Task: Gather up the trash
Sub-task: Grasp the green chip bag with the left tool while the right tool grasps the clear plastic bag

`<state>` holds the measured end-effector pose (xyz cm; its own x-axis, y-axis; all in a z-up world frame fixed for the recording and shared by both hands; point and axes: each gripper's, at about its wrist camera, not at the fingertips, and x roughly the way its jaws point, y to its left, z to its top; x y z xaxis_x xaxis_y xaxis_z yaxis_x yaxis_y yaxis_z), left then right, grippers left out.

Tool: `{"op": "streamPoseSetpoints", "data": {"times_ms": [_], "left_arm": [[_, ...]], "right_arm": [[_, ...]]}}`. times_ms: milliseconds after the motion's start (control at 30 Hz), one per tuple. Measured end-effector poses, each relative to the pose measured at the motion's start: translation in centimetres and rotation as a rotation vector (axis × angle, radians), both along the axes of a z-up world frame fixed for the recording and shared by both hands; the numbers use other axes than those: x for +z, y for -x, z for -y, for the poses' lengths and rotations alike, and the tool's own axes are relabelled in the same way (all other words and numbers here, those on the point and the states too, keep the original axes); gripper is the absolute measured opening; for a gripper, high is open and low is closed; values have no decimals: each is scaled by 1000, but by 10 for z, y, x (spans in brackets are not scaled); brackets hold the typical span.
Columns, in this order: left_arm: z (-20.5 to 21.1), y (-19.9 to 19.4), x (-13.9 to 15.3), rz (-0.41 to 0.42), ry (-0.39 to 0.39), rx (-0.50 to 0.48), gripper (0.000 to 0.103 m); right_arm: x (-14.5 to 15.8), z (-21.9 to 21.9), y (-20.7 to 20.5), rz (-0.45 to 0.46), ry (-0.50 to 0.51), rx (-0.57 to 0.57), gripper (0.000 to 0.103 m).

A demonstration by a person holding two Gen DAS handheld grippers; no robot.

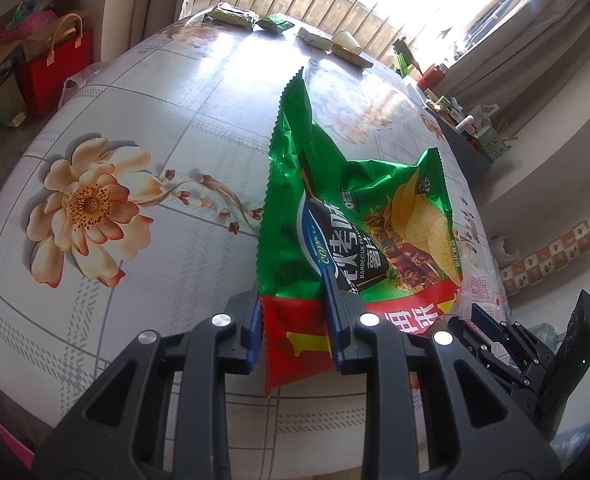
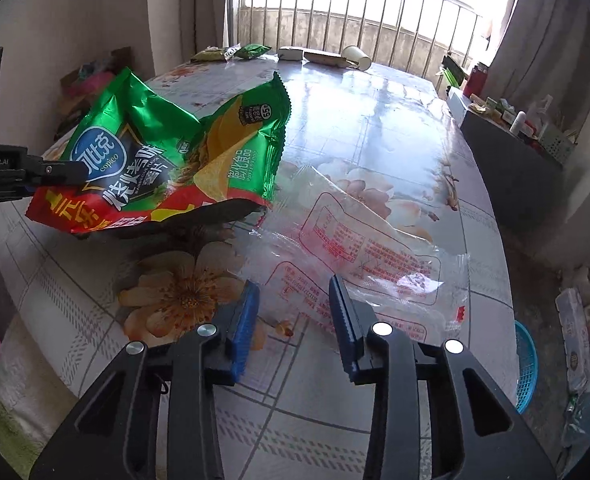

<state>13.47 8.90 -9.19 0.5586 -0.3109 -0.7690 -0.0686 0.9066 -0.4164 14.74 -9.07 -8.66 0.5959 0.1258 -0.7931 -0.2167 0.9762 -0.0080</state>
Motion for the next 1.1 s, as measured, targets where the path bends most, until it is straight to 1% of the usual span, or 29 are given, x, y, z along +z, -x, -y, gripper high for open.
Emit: {"op": "streamPoseSetpoints", "data": {"times_ms": [67, 100, 200, 267, 333, 500, 533, 567, 600, 633, 700, 733, 767, 800, 900, 967, 1033, 1100], "left_arm": [[0, 0, -1, -3, 0, 4, 26], [0, 0, -2, -5, 3, 7, 28], [-1, -2, -5, -11, 3, 17, 30], [-3, -3, -7, -19, 10, 22, 31], [-4, -4, -7, -18, 12, 22, 31], [-5, -4, -5, -7, 5, 24, 31], [-5, -4, -5, -8, 5, 25, 31], [-5, -4, -6, -9, 5, 27, 31], [-5, -4, -6, -10, 6, 27, 31], [-5, -4, -6, -12, 6, 27, 31], [-4, -4, -6, -11, 3, 25, 32], [-4, -4, -5, -11, 2, 24, 32], [-4, -4, -5, -11, 1, 24, 32], [-4, -4, -5, -11, 2, 24, 32], [-4, -5, -5, -12, 4, 24, 32], [-4, -5, -5, -11, 3, 22, 32], [-4, -6, -4, -11, 3, 20, 32], [-4, -6, -5, -12, 4, 20, 32]], "right_arm": [[-1, 9, -3, -12, -50, -46, 8], [-1, 15, -3, -16, -78, -70, 5], [-1, 32, -2, -30, -190, -122, 5], [-1, 40, 1, -33, -228, -147, 5], [3, 46, 5, -33, -270, -152, 5], [22, 72, 8, -20, -419, -151, 7], [26, 77, 5, -20, -447, -150, 12], [29, 83, 2, -18, -471, -149, 29], [33, 88, -3, -12, -490, -155, 40], [38, 92, -7, -2, -499, -162, 54], [45, 95, -24, -12, -507, -135, 58], [46, 96, -36, -24, -503, -125, 68], [46, 96, -46, -29, -485, -133, 75], [44, 94, -56, -45, -461, -135, 78], [30, 81, -90, -108, -365, -109, 80], [19, 69, -108, -140, -264, -101, 80], [8, 56, -119, -169, -177, -68, 80], [2, 44, -123, -165, -87, -51, 80]]}}
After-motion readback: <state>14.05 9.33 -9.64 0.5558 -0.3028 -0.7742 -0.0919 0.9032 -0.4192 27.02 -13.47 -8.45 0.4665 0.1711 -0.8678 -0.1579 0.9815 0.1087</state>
